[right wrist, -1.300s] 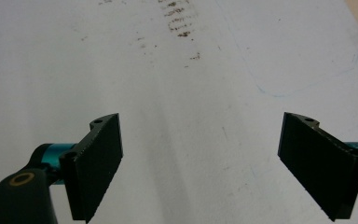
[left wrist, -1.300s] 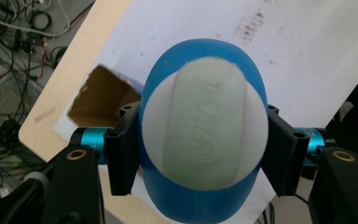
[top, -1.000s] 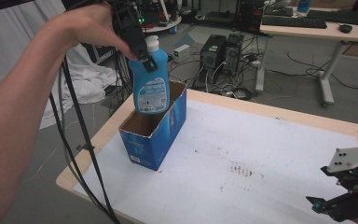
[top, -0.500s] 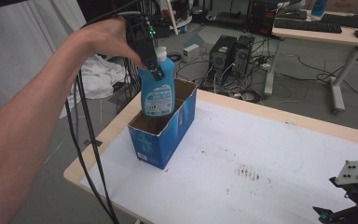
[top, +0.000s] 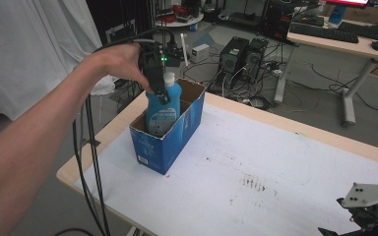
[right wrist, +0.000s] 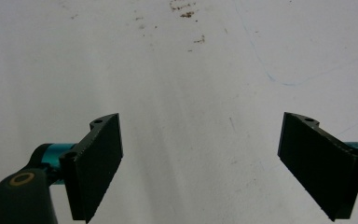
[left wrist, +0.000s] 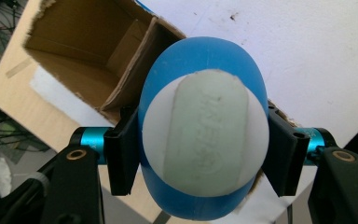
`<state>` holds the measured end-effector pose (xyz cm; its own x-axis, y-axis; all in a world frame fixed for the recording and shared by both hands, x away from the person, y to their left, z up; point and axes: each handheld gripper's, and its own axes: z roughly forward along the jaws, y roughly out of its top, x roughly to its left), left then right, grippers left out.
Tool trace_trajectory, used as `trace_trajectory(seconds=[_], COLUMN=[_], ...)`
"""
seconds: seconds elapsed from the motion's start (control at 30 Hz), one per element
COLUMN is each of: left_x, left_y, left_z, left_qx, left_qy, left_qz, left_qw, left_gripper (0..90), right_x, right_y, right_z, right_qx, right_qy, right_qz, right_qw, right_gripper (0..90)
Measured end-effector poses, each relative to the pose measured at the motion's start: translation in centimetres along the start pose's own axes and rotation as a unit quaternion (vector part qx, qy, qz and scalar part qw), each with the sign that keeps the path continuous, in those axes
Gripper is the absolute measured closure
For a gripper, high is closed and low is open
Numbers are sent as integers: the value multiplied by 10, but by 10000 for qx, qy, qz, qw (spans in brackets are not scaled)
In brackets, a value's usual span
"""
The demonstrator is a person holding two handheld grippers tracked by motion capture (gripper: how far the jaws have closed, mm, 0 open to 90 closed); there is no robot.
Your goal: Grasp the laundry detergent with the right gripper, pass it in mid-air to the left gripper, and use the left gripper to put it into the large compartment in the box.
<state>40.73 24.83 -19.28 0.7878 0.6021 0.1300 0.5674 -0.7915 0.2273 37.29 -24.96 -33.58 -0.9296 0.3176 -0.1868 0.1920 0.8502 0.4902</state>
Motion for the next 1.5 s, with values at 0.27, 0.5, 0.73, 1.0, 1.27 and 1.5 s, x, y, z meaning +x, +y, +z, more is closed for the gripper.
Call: trace_trajectory(seconds=[0.27,0.5,0.73,1.0,1.27,1.5], left_x=[3,5,5,8,7,6], left_y=[-9,-14,-16,-18,-14,-14], left_z=[32,53,68,77,79,79], left_qx=[5,118,210,155,222,252], left_qy=[-94,-196,-228,-293,-274,-268], left_qz=[406,797,1000,1121,1096,1081], left_qw=[9991,9966,9945,9931,9934,9935], left_gripper=[381,381,381,381,380,378], right_x=[1,2,1,2,2,2], right_y=[-2,-4,-5,-4,-2,-3], right_z=[2,3,5,9,12,10], right_qx=[60,118,167,224,242,259], right_qy=[-4,-26,-28,-20,-16,-59], right_qz=[10,10,26,27,49,46], right_qw=[10000,9999,9999,9997,9997,9996], right_gripper=[133,134,134,133,133,134])
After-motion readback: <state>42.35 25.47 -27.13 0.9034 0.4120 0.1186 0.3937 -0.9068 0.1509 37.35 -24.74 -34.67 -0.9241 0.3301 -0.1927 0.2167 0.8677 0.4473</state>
